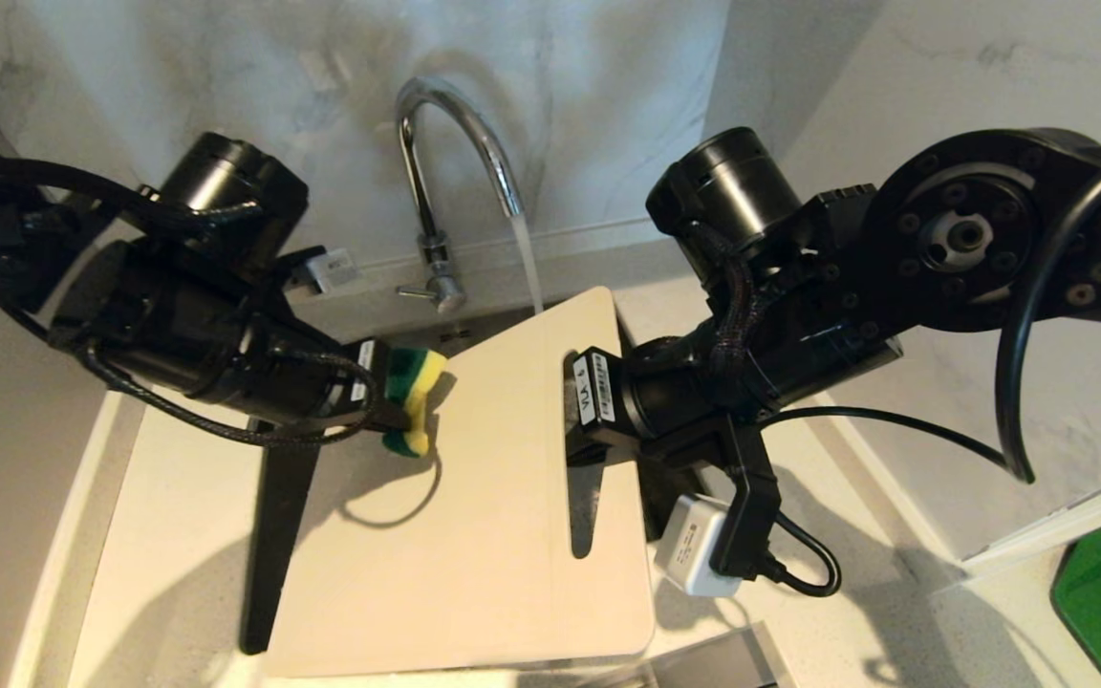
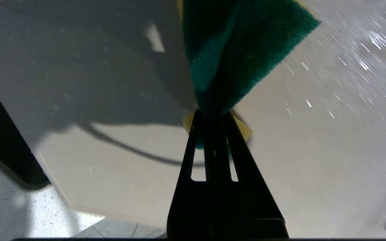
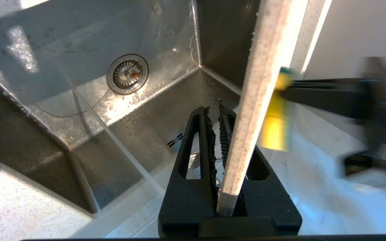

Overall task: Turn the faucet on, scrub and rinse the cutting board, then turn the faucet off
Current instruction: Scrub the cutting board underwater

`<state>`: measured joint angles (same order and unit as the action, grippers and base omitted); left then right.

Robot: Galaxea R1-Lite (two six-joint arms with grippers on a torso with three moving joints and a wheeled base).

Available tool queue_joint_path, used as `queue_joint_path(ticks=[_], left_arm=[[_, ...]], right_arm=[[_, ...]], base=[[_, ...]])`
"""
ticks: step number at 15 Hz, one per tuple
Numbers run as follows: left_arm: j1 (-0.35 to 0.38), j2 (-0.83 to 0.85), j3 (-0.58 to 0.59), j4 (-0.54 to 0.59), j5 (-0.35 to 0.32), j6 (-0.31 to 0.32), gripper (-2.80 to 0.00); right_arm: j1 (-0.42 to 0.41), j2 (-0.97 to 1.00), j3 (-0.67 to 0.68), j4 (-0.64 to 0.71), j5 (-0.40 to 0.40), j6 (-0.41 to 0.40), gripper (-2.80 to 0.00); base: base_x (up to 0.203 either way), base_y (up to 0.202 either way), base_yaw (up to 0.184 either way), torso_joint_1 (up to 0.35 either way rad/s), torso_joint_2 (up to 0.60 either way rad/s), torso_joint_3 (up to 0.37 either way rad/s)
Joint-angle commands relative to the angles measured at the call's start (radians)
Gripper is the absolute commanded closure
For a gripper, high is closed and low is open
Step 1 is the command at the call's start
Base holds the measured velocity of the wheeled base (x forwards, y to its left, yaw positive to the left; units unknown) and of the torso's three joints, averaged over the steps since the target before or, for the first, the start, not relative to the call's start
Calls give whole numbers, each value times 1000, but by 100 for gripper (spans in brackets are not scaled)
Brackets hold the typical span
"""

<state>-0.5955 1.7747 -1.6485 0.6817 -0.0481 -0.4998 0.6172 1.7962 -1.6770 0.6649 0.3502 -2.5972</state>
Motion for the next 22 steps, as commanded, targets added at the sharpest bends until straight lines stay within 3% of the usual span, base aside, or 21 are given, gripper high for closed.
queue_joint_path(ticks=[1, 8, 12, 14, 19, 22], left_arm=[[-3, 116, -60, 3, 30, -25, 0], [48, 238, -136, 4, 35, -49, 0], [114, 233, -5, -2, 24, -43, 0], [159, 215, 94, -60, 17, -29, 0], [344, 201, 336, -239, -18, 61, 0], [445, 171, 374, -276, -83, 98, 0]], right_arm=[[1, 0, 2, 4, 3, -15, 0], [1, -4, 5, 4, 4, -14, 0], [-1, -3, 7, 4, 4, -6, 0], [-1, -3, 8, 4, 4, -4, 0], [-1, -6, 5, 4, 6, -3, 0], [-1, -12, 8, 4, 6, -3, 0]], base=[[0, 0, 0, 0, 0, 0], [0, 0, 0, 0, 0, 0], [0, 0, 0, 0, 0, 0], [0, 0, 0, 0, 0, 0], [0, 0, 0, 0, 0, 0], [0, 0, 0, 0, 0, 0]])
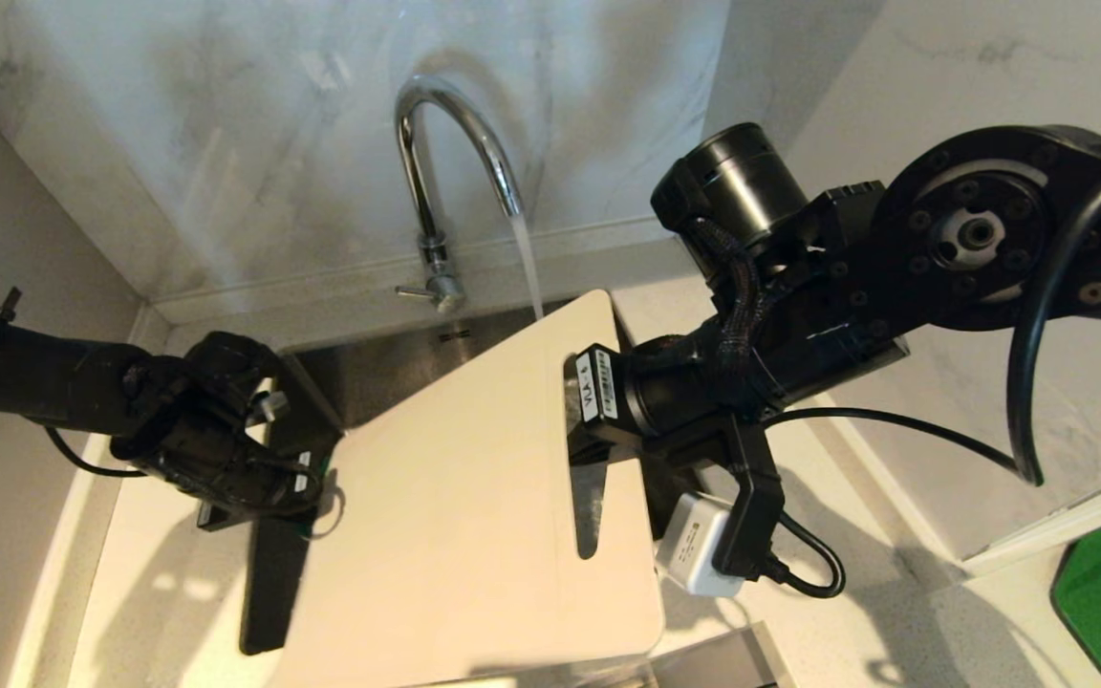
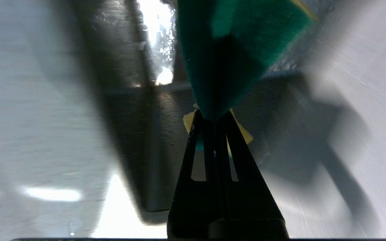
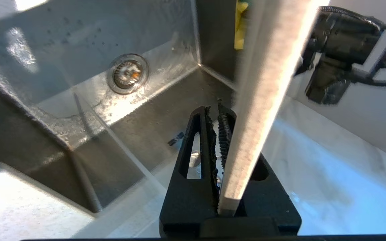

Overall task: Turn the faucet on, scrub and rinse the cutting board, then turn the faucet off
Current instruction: Scrub the cutting board underwater

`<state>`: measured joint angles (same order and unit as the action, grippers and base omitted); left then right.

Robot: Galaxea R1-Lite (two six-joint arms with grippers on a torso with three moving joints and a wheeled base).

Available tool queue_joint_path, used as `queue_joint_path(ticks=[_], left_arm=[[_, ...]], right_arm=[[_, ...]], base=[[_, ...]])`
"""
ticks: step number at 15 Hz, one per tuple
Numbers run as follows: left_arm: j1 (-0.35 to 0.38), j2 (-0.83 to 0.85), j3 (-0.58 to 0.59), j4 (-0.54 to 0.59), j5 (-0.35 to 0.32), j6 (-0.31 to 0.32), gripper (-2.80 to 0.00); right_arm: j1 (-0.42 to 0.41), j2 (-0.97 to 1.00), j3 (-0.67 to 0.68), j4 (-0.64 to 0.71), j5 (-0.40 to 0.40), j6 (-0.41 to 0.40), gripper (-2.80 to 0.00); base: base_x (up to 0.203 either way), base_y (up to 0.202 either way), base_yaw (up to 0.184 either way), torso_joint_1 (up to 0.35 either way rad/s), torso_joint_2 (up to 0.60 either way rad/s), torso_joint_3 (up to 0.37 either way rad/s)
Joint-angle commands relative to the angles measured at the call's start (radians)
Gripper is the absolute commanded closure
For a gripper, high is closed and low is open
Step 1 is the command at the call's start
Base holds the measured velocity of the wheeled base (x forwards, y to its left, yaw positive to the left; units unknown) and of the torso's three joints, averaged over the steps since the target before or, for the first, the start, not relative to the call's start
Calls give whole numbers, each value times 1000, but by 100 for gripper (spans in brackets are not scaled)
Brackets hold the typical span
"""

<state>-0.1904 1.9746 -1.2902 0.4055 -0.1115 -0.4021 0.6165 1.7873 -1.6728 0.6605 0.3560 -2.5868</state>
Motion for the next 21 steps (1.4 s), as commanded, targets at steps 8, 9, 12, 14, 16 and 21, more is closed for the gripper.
queue_joint_path(ticks=[8, 9, 12, 14, 16, 21], left_arm=[[78, -250, -220, 105, -45, -20, 0], [89, -266, -263, 131, -46, -21, 0], [-10, -337, -316, 219, -47, -49, 0], [-154, -370, -348, 284, -47, -100, 0], [-302, -372, -392, 350, -50, -159, 0], [-516, -281, -412, 440, -55, -283, 0]], right_arm=[[0, -19, 21, 8, 1, -15, 0], [-1, -25, 22, 8, 1, -15, 0], [-1, -25, 24, 7, 1, -15, 0], [-1, -23, 22, 7, 0, -15, 0], [0, -23, 16, 7, 0, -13, 0], [-1, -26, 13, 7, -3, -4, 0]], base=[[0, 0, 0, 0, 0, 0], [0, 0, 0, 0, 0, 0], [0, 0, 0, 0, 0, 0], [0, 0, 0, 0, 0, 0], [0, 0, 0, 0, 0, 0], [0, 0, 0, 0, 0, 0]])
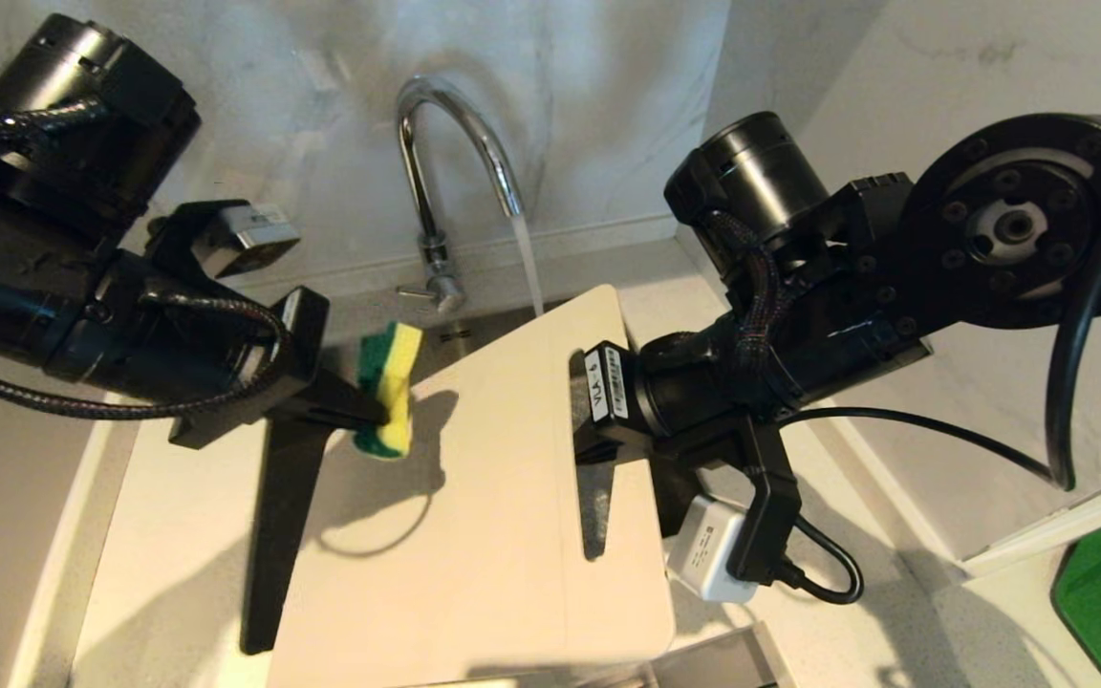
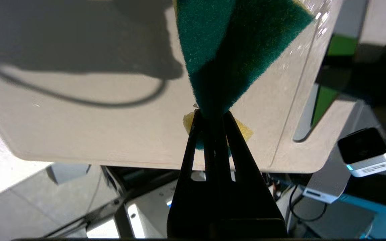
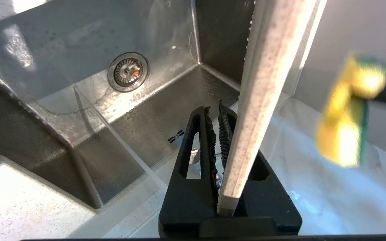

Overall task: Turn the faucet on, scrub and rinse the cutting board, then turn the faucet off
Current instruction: Scrub the cutting board underwater

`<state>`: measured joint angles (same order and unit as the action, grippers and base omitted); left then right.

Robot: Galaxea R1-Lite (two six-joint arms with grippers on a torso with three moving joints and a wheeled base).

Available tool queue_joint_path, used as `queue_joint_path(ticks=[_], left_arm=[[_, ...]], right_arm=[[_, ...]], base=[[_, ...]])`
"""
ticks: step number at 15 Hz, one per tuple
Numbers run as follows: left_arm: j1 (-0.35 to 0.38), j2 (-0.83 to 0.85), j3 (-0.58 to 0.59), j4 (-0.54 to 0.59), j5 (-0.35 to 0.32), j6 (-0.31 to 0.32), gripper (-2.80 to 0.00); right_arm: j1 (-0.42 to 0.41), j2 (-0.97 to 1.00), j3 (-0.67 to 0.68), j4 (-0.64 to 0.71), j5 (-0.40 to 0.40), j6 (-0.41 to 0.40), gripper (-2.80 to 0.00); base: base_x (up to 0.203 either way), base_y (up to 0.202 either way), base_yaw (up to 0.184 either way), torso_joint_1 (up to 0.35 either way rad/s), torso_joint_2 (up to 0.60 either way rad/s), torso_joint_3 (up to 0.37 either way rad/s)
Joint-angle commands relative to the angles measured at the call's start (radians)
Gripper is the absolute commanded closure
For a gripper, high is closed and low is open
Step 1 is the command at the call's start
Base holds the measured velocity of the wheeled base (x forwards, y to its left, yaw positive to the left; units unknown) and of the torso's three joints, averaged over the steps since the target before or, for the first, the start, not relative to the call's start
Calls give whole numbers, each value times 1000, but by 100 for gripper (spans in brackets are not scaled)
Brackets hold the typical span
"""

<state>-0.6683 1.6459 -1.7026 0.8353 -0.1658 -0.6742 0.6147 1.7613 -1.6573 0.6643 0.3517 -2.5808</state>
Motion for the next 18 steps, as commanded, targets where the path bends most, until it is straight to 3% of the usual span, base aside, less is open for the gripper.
queue_joint_path(ticks=[1, 4, 10, 18], left_arm=[[-48, 73, 11, 12, -1, -15, 0], [-53, 90, 97, 8, 0, -23, 0], [38, 118, 215, -57, 2, -19, 0], [190, 95, 545, -281, -8, 57, 0]], right_arm=[[0, -3, -1, 3, 1, -6, 0], [0, -8, 4, 3, 1, -6, 0], [0, -8, 2, 3, 1, 5, 0], [0, -6, 4, 1, 1, 7, 0]], base=[[0, 0, 0, 0, 0, 0], [0, 0, 0, 0, 0, 0], [0, 0, 0, 0, 0, 0], [0, 0, 0, 0, 0, 0]])
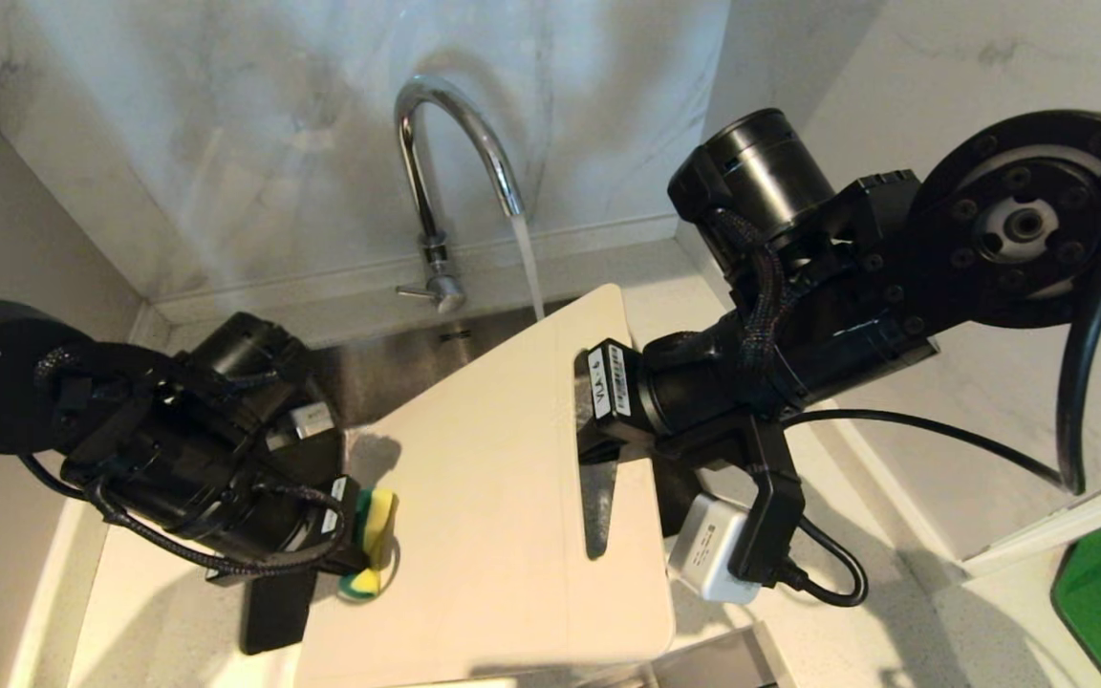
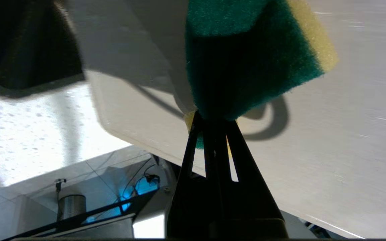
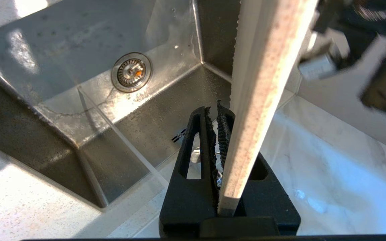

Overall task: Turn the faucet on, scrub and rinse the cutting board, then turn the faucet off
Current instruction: Scrub the cutting board underwater

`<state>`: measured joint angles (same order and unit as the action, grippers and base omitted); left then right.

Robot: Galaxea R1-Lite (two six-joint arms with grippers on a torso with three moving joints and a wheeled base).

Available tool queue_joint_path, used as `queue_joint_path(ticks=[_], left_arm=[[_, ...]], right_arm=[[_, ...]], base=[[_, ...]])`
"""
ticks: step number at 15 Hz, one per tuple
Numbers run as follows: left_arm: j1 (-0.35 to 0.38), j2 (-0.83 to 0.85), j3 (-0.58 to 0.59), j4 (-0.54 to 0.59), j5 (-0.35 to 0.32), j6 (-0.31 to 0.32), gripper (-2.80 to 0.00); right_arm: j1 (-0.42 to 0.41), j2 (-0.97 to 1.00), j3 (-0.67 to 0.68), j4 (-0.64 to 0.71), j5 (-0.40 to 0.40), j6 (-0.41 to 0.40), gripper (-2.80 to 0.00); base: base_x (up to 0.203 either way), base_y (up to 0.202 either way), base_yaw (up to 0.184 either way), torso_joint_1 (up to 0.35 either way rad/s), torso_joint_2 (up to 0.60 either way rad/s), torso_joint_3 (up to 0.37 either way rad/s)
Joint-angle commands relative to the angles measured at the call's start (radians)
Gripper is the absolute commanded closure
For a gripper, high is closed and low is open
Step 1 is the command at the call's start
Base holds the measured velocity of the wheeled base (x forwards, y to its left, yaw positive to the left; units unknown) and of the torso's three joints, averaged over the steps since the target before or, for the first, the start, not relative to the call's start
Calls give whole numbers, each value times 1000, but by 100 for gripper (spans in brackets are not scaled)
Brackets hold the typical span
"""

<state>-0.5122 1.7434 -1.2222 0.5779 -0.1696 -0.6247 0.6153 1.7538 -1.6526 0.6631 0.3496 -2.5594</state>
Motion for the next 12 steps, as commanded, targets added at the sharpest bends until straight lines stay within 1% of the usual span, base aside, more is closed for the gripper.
queue_joint_path(ticks=[1, 2, 4, 6, 8, 9, 10, 12], left_arm=[[68, 2, 115, -64, -14, 33, 0], [112, 10, 157, -113, -20, 59, 0], [187, 29, 209, -166, -32, 97, 0], [251, 33, 246, -175, -46, 150, 0], [298, 15, 261, -177, -50, 180, 0], [313, -1, 254, -178, -51, 184, 0], [336, -20, 220, -178, -50, 198, 0], [382, -71, 101, -146, -51, 218, 0]], right_arm=[[1, 1, 0, 3, 3, -15, 0], [0, 1, 2, 3, 3, -15, 0], [0, 1, 2, 3, 3, -15, 0], [0, 0, 0, 3, 3, -15, 0], [0, -1, 0, 3, 3, -15, 0], [0, -2, 1, 3, 3, -15, 0], [0, -7, 2, 3, 3, -15, 0], [0, -12, 2, 4, 3, -15, 0]], base=[[0, 0, 0, 0, 0, 0], [0, 0, 0, 0, 0, 0], [0, 0, 0, 0, 0, 0], [0, 0, 0, 0, 0, 0], [0, 0, 0, 0, 0, 0], [0, 0, 0, 0, 0, 0], [0, 0, 0, 0, 0, 0], [0, 0, 0, 0, 0, 0]])
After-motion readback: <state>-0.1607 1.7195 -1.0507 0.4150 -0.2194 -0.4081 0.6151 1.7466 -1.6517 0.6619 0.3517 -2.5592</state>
